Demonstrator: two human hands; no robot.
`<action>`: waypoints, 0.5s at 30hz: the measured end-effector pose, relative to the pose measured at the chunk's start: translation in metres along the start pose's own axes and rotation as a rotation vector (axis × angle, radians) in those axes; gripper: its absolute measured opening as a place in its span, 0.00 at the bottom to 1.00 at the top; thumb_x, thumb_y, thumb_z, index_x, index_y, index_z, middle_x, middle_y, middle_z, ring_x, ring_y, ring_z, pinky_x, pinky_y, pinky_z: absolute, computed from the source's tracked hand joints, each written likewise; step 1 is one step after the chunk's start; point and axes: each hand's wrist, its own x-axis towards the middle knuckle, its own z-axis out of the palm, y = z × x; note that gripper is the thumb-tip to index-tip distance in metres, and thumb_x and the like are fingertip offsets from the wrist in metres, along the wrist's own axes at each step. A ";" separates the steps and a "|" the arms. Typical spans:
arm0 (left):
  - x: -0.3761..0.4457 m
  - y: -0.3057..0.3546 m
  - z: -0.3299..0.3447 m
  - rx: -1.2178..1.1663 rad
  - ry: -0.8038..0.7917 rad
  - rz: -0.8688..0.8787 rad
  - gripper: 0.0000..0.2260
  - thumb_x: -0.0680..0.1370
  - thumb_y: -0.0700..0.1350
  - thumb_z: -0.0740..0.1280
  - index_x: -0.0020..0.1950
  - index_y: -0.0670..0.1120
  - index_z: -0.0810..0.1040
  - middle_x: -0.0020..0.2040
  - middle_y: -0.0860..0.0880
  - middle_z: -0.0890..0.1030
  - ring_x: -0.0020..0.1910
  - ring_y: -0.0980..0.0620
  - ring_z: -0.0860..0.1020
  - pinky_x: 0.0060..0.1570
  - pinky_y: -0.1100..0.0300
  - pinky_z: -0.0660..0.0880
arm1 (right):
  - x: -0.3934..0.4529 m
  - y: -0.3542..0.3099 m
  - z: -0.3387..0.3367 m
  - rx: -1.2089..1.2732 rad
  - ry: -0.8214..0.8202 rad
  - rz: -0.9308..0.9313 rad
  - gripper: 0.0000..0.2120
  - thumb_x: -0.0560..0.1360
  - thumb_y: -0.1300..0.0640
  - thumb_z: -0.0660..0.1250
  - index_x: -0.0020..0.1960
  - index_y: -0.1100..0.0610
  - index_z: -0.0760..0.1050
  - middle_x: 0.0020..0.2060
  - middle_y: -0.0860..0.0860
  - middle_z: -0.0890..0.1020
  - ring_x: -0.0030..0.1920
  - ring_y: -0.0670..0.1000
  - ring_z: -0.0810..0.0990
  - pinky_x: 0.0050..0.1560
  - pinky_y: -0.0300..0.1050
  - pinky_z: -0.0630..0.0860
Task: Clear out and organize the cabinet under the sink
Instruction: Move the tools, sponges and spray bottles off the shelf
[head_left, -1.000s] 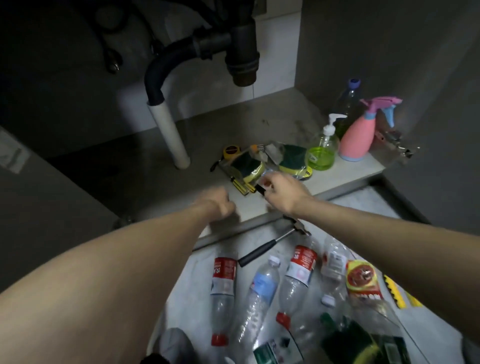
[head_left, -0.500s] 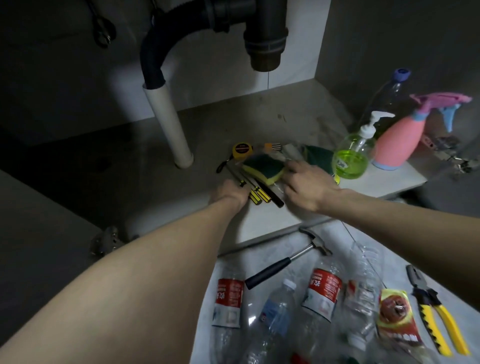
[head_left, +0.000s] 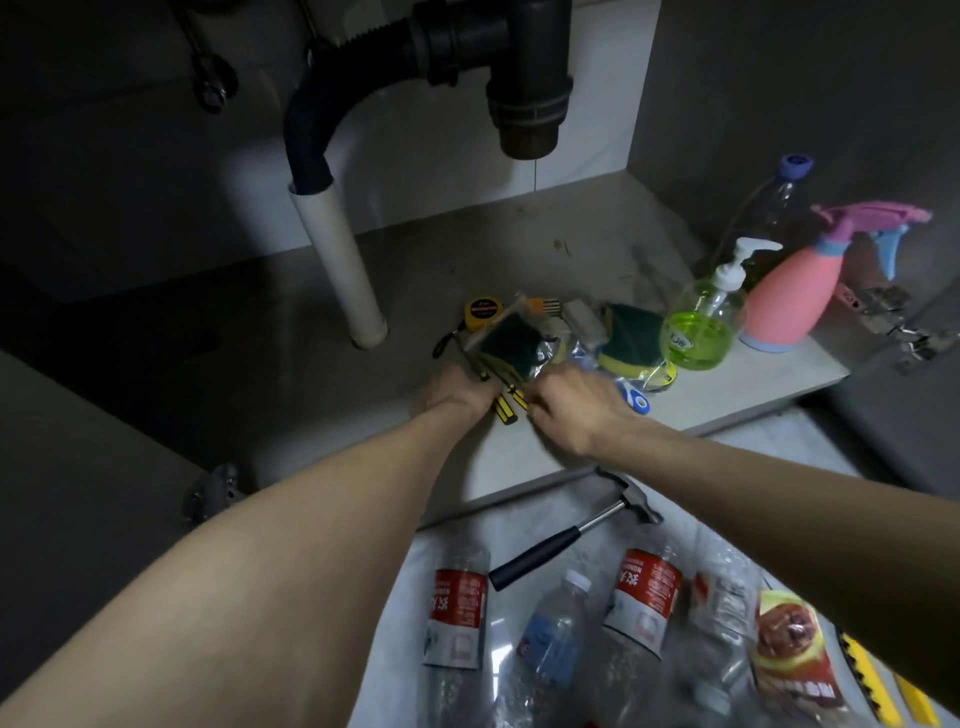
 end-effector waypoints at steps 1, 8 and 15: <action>0.000 0.000 -0.001 0.018 -0.004 0.000 0.18 0.72 0.64 0.68 0.44 0.49 0.74 0.54 0.46 0.82 0.53 0.44 0.80 0.44 0.58 0.73 | 0.000 -0.001 0.003 -0.013 0.015 0.012 0.08 0.80 0.51 0.60 0.48 0.54 0.76 0.49 0.54 0.79 0.48 0.55 0.76 0.43 0.48 0.71; 0.005 -0.007 -0.008 0.177 -0.034 -0.043 0.19 0.72 0.55 0.70 0.59 0.47 0.80 0.57 0.45 0.82 0.58 0.43 0.80 0.46 0.58 0.74 | 0.012 -0.008 0.006 -0.102 0.017 0.094 0.14 0.78 0.42 0.64 0.44 0.53 0.70 0.42 0.52 0.74 0.44 0.56 0.77 0.37 0.47 0.67; -0.005 -0.026 -0.015 0.317 -0.133 -0.038 0.22 0.74 0.55 0.67 0.66 0.47 0.75 0.64 0.45 0.78 0.62 0.43 0.77 0.58 0.53 0.77 | 0.020 -0.027 0.005 -0.001 -0.041 0.317 0.13 0.72 0.48 0.70 0.38 0.53 0.69 0.36 0.51 0.75 0.39 0.55 0.75 0.36 0.46 0.69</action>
